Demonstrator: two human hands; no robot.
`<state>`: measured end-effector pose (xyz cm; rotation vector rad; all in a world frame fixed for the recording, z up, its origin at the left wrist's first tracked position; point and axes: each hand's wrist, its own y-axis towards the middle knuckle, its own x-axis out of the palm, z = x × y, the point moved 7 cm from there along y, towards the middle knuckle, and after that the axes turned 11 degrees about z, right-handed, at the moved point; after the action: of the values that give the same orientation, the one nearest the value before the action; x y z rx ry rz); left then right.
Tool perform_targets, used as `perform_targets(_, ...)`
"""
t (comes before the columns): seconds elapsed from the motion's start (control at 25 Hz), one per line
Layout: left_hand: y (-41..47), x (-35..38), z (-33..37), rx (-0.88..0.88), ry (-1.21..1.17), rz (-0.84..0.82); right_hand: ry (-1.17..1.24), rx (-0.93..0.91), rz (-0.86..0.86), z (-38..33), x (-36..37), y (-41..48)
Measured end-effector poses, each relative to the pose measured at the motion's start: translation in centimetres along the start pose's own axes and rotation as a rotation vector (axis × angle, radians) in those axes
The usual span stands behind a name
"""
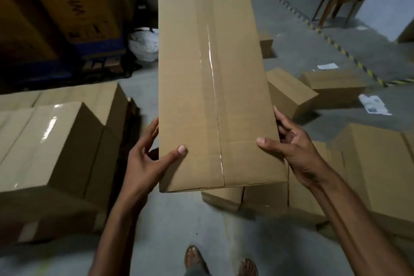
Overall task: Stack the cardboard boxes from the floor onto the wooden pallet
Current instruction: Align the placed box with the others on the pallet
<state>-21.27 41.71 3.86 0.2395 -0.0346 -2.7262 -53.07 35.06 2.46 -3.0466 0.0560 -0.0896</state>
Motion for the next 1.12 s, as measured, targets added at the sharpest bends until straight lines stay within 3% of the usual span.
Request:
perform_targets(0.28,-5.8,-18.6,0.6,0.031,-0.052,0.259,-0.047,-0.100,-0.248,-2.5,16.9,-6.1)
perform_targets(0.64,-7.4,-47.6,2.5,0.144,0.008,0.566,0.011,-0.275,-0.507,-5.2,46.6,-13.8)
perform_targets(1.12,-1.7,-75.5,-0.7,0.114,0.125,0.776,0.007,-0.262,-0.799,-4.0,80.1,-14.8)
